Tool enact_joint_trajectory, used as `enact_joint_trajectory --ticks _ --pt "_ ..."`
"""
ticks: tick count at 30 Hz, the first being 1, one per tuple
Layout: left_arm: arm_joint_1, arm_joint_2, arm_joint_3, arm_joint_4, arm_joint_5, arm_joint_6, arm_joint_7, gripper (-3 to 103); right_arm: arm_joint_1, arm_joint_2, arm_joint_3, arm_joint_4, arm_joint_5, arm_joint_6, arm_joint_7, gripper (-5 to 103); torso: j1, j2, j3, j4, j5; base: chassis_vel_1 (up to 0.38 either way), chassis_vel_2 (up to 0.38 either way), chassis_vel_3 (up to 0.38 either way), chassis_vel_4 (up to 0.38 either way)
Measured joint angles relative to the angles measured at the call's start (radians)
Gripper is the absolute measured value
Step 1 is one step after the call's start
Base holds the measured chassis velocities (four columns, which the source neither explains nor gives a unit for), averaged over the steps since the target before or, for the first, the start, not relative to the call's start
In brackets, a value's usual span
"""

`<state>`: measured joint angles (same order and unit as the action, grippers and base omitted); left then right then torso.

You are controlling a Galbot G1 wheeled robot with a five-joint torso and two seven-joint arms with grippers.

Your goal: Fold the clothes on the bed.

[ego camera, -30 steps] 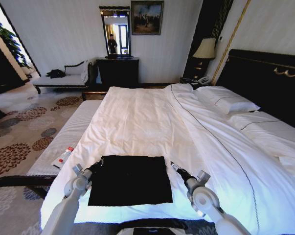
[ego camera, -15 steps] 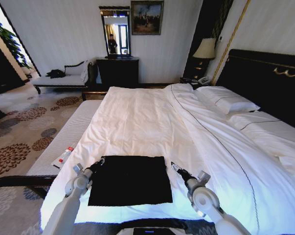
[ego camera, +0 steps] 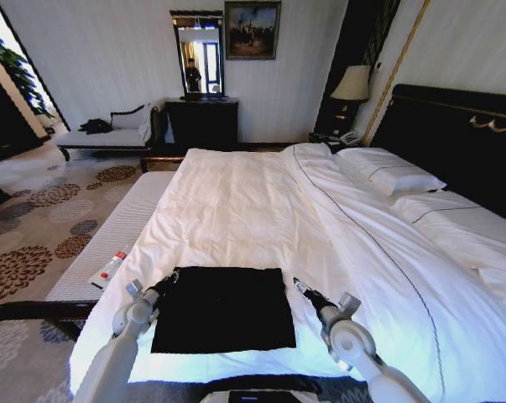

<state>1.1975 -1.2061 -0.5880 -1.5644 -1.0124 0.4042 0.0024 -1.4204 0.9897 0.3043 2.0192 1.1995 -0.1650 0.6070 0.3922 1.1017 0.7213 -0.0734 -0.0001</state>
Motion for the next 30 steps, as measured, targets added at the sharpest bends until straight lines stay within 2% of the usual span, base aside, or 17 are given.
enact_joint_trajectory --ticks 1,7,17,25,30 --pt "0.0 0.002 -0.001 0.0 -0.001 -0.001 0.0 2 0.007 0.001 0.0 -0.01 0.003 0.0 0.0 100 0.0 0.0 0.0 0.0 0.0 0.0 0.0 0.0 0.0" --pt "-0.006 0.007 -0.011 0.0 -0.008 -0.007 0.0 1 0.062 0.005 -0.006 -0.083 0.025 0.0 -0.011 100 0.0 0.0 0.0 0.0 -0.0001 0.0 0.0 0.0 0.0" --pt "-0.021 0.017 -0.036 0.001 -0.03 -0.011 -0.003 1 0.211 0.043 -0.078 -0.232 0.027 0.046 -0.166 100 0.0 0.0 0.0 0.0002 -0.0001 0.0 0.0 0.0 0.0" --pt "-0.026 0.023 -0.045 0.004 -0.034 -0.013 -0.005 1 0.229 0.045 -0.109 -0.258 0.057 0.073 -0.284 100 0.0 0.0 0.0 0.0001 0.0 0.0 0.0 0.0 0.0" --pt "-0.025 0.019 -0.045 0.003 -0.031 -0.014 -0.007 1 0.248 0.045 -0.128 -0.285 0.08 0.066 -0.293 100 0.0 0.0 0.0 0.0 0.0001 0.0 0.0 0.0 0.0"
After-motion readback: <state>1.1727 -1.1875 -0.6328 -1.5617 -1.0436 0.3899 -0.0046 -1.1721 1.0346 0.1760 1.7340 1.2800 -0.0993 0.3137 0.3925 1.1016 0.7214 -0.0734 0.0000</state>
